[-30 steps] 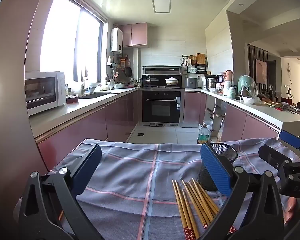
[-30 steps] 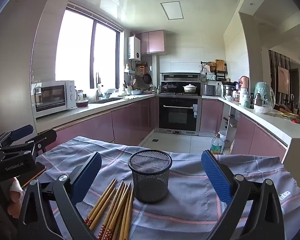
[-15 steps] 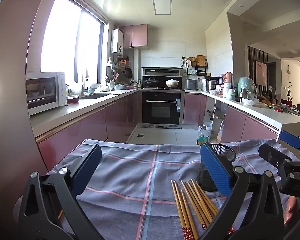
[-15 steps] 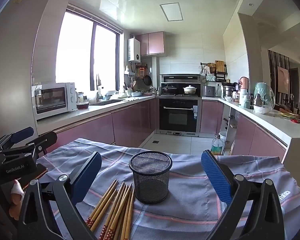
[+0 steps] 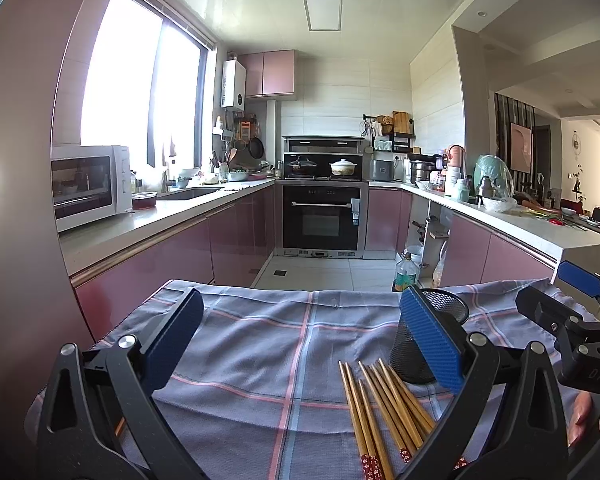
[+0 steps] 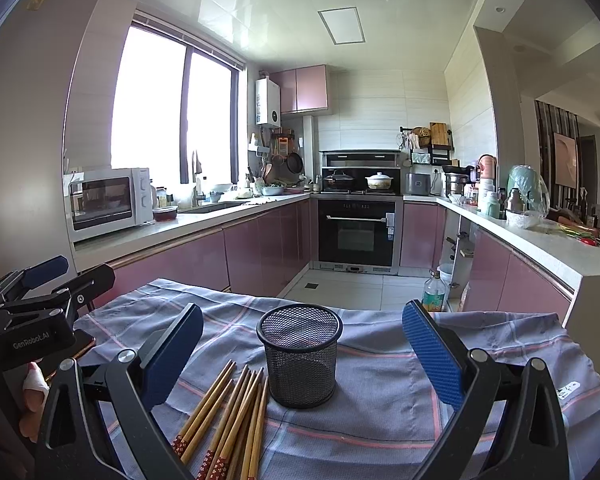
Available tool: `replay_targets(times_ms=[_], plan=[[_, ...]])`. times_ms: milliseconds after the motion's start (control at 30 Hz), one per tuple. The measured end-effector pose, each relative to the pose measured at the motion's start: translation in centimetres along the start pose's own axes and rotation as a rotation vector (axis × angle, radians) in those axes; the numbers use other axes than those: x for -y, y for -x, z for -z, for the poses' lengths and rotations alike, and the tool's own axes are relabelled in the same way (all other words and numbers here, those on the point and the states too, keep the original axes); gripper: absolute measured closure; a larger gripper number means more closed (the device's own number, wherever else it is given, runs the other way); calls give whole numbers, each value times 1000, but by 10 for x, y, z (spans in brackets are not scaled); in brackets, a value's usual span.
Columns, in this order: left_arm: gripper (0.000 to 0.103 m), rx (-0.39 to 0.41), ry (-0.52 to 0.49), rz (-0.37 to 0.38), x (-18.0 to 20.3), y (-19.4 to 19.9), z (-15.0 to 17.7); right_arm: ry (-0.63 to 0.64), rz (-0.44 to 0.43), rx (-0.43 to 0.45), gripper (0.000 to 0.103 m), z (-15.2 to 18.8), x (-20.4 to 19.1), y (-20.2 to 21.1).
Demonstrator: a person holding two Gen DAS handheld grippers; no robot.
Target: Organize utensils
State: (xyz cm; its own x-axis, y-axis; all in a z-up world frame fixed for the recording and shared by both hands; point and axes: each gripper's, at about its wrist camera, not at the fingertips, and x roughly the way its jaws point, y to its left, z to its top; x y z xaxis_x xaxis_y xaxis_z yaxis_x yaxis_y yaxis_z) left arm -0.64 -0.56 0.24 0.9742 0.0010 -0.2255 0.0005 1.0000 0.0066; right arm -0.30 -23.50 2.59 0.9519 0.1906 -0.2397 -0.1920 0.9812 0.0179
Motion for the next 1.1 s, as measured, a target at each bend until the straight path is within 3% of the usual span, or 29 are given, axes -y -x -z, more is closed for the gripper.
replay_targets(times_ms=[1100], plan=[[6, 3, 3, -1, -1, 1, 1, -4, -1, 2, 7, -1, 1, 2]])
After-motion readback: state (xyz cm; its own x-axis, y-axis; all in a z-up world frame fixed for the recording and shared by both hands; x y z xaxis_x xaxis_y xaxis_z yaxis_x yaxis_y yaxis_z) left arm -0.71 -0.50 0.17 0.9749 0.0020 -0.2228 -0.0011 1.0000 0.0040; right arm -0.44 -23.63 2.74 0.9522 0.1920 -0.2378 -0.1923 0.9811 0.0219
